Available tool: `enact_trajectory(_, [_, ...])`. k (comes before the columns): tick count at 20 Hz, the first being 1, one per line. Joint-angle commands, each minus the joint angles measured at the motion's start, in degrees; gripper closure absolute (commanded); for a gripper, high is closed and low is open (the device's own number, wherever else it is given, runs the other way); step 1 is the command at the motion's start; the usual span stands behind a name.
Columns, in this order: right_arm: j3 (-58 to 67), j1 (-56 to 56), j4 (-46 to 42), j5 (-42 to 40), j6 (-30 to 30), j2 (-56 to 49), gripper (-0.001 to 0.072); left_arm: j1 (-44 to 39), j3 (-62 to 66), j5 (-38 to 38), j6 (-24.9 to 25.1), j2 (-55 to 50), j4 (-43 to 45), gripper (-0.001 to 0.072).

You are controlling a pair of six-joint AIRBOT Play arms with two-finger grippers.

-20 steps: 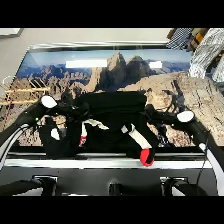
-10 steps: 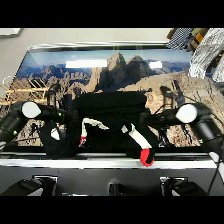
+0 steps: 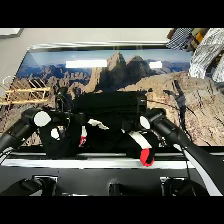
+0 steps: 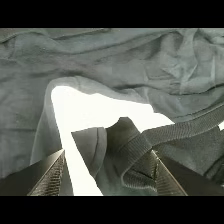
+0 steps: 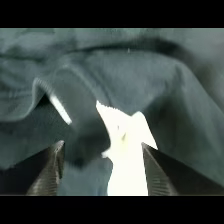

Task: Fold the clothes and pants, and hang the long-sleeved shirts on hangers.

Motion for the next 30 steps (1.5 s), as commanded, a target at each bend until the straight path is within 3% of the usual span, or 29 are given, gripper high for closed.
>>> enact_trajectory(1, [0.07,0.74,-2.21,-2.08,2.49,-4.17,0.0381,-1.4,-0.15,1.2,0.28,-1.46,0.24,0.0088])
enact_trajectory(3, [0.09,0.74,-2.71,-1.01,2.54,-3.96,0.0673,-3.54,-0.15,1.25,1.86,-2.82,0.24,0.0088])
enact_trajectory(12, [0.09,0.74,-2.47,2.99,3.76,0.04,0.0672,-12.83,-0.09,4.87,3.74,-10.32,0.83,0.0089])
enact_trajectory(16, [0.11,0.74,-0.37,2.99,3.78,0.31,0.0672,-12.92,-0.02,5.03,3.76,-12.9,6.45,0.0089])
enact_trajectory(21, [0.26,0.74,0.22,3.02,3.8,2.51,0.0672,-12.9,0.02,6.16,-1.03,-16.04,12.28,0.0119])
enact_trajectory(22, [0.26,0.76,0.22,3.04,3.85,3.08,0.0672,-12.92,0.04,6.4,-2.4,-16.41,12.22,0.0337])
enact_trajectory(23, [0.26,0.74,0.37,3.26,4.33,3.58,0.0672,-12.92,0.02,6.34,-3.63,-16.5,11.69,0.0674])
enact_trajectory(25, [0.26,0.74,0.79,4.81,4.72,4.52,0.0673,-12.74,1.01,5.42,-3.87,-16.22,10.47,0.0677])
enact_trajectory(28, [2.91,-0.87,-0.44,7.54,5.49,6.78,0.0673,-9.66,7.34,-2.25,-3.67,-13.44,10.71,0.0678])
enact_trajectory(30, [9.57,-4.55,-0.26,10.05,2.91,6.75,0.0673,-6.4,13.05,-8.48,-3.67,-10.27,10.69,0.0678])
